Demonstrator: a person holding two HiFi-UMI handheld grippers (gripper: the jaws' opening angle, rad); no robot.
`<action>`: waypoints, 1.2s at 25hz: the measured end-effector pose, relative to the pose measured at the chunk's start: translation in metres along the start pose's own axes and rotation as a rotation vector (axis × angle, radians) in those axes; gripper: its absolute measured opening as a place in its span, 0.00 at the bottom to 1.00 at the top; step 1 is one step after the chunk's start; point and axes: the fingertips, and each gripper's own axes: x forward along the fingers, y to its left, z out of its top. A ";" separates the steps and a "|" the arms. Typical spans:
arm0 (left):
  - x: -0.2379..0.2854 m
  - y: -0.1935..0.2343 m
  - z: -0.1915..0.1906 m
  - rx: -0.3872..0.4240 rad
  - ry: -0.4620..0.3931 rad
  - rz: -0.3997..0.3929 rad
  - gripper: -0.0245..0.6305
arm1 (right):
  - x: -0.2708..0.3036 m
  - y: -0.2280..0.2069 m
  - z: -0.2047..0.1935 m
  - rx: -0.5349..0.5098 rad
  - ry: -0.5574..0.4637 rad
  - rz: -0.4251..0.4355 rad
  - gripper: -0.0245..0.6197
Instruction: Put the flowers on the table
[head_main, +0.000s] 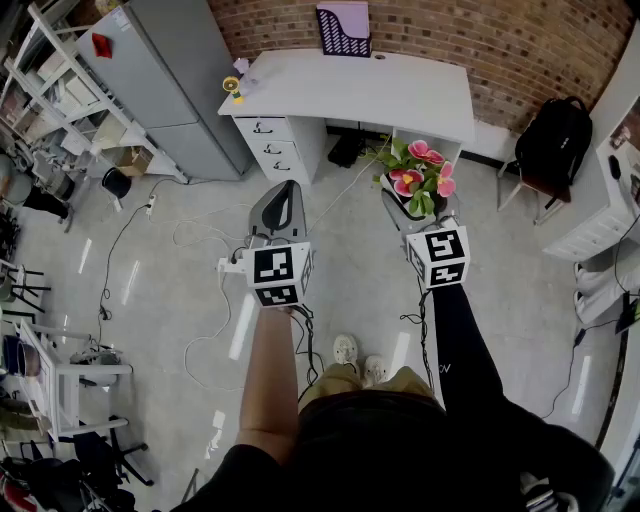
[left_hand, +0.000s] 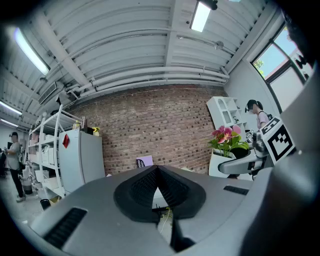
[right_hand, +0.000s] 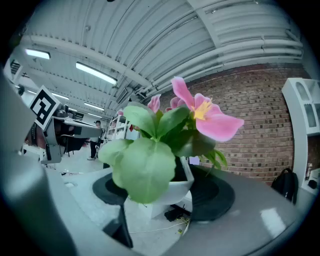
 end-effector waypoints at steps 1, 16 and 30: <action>-0.001 0.000 0.000 -0.003 0.000 0.002 0.05 | -0.001 0.000 0.000 0.002 0.000 -0.001 0.57; 0.027 0.051 -0.013 0.003 -0.006 -0.027 0.05 | 0.056 0.030 0.004 -0.025 0.007 -0.034 0.57; 0.081 0.126 -0.030 -0.009 0.006 -0.018 0.05 | 0.136 0.039 0.010 -0.034 -0.005 -0.035 0.57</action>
